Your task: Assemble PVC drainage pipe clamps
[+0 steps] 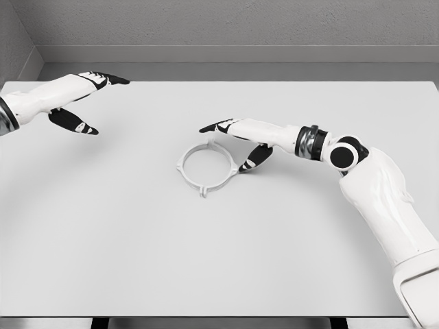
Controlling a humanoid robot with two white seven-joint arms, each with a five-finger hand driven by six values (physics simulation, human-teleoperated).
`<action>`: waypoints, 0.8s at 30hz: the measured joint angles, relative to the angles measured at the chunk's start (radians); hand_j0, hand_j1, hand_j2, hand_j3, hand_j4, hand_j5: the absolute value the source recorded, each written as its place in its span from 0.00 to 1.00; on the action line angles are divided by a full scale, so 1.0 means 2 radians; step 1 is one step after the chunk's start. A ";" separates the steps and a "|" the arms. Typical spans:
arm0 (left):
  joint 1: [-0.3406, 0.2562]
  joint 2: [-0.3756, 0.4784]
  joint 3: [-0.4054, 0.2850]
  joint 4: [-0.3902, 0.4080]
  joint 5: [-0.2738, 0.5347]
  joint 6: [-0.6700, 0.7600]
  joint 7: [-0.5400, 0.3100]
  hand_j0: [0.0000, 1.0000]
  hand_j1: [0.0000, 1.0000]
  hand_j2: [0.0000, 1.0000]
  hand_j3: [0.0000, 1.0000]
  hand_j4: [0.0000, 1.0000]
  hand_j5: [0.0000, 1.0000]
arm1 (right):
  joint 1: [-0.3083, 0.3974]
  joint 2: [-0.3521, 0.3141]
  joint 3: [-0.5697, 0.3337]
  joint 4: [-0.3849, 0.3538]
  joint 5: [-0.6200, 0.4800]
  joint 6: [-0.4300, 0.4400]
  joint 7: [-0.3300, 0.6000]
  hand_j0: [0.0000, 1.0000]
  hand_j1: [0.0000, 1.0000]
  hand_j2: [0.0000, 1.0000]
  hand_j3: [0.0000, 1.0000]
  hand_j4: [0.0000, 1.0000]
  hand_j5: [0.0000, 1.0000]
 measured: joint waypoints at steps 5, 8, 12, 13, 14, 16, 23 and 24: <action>0.000 0.000 0.000 0.000 0.000 0.000 0.000 1.00 1.00 1.00 1.00 1.00 1.00 | -0.001 0.002 0.000 0.000 0.000 0.000 0.000 1.00 1.00 1.00 1.00 1.00 1.00; 0.000 0.000 0.000 0.001 0.000 0.000 0.000 1.00 1.00 1.00 1.00 1.00 1.00 | -0.001 0.003 0.000 0.000 0.000 0.000 0.000 1.00 1.00 1.00 1.00 1.00 1.00; 0.000 0.000 0.000 0.001 0.000 0.000 0.000 1.00 1.00 1.00 1.00 1.00 1.00 | -0.001 0.004 0.003 -0.001 0.000 0.000 0.000 1.00 1.00 1.00 1.00 1.00 1.00; 0.000 0.000 0.000 0.001 0.000 0.000 0.000 1.00 1.00 1.00 1.00 1.00 1.00 | -0.002 0.004 0.004 -0.001 0.000 0.000 0.000 1.00 1.00 1.00 1.00 1.00 1.00; 0.000 0.000 0.001 0.001 0.000 0.000 0.000 1.00 1.00 1.00 1.00 1.00 1.00 | -0.002 0.004 0.005 -0.001 0.000 0.000 0.000 1.00 1.00 1.00 1.00 1.00 1.00; 0.000 0.000 0.003 0.002 0.000 0.000 0.000 1.00 1.00 1.00 1.00 1.00 1.00 | -0.002 0.004 0.007 -0.001 0.000 0.000 0.000 1.00 1.00 1.00 1.00 1.00 1.00; 0.000 0.000 0.007 0.002 0.000 0.000 0.000 1.00 1.00 1.00 1.00 1.00 1.00 | -0.005 0.005 0.010 -0.002 0.000 0.000 0.000 1.00 1.00 1.00 1.00 1.00 1.00; 0.000 0.000 0.007 0.002 0.000 0.000 0.000 1.00 1.00 1.00 1.00 1.00 1.00 | -0.005 0.005 0.010 -0.002 0.000 0.000 0.000 1.00 1.00 1.00 1.00 1.00 1.00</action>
